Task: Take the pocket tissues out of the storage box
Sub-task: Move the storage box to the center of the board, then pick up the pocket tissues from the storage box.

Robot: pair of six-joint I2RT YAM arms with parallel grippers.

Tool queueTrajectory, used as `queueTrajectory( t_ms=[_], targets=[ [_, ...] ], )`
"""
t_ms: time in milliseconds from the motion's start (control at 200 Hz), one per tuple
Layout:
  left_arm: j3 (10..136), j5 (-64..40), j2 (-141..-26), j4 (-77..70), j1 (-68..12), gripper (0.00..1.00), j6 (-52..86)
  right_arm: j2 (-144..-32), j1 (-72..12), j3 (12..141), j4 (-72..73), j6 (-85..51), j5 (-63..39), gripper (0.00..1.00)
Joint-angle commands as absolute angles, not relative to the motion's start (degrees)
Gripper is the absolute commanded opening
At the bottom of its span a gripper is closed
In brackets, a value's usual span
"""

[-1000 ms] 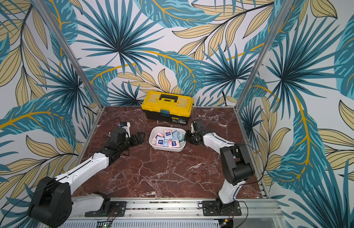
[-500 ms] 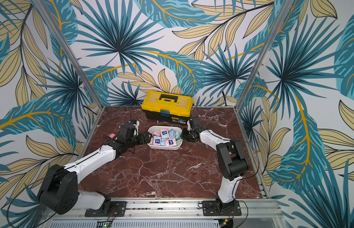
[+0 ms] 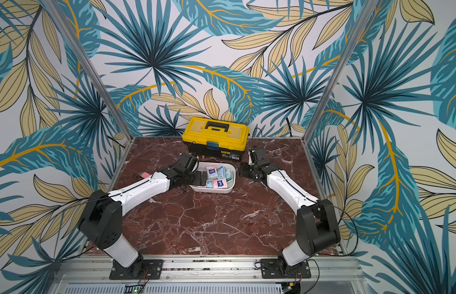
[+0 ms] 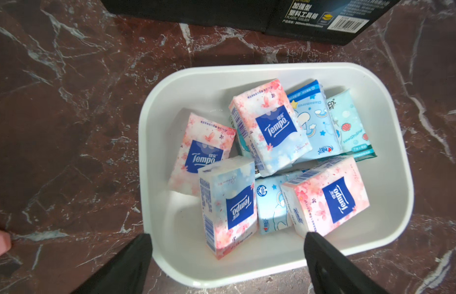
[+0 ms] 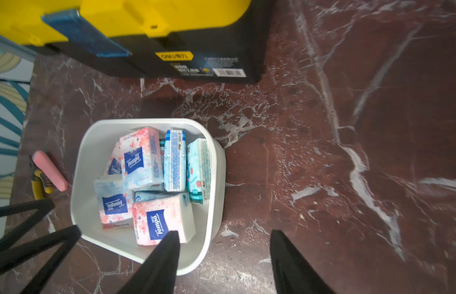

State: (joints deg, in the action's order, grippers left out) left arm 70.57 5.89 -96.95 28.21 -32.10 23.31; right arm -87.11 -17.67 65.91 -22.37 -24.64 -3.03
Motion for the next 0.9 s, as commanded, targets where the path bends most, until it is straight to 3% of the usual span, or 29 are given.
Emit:
queueTrajectory(
  t_ms=[0,255,896],
  targets=[
    [76.0,10.38,-99.71,34.67,-33.1,0.97,21.42,-82.44,-17.62,62.07,-25.95,-23.28,3.75,0.73],
    [83.37,11.95,-106.57,40.1,-34.06,0.94,21.36,-72.76,-17.41,57.45,-27.92,-24.39,7.8,0.99],
    [91.58,14.1,-117.11,45.02,-35.41,0.79,21.99,-70.99,-17.39,55.94,-29.65,-25.22,10.24,0.99]
  ],
)
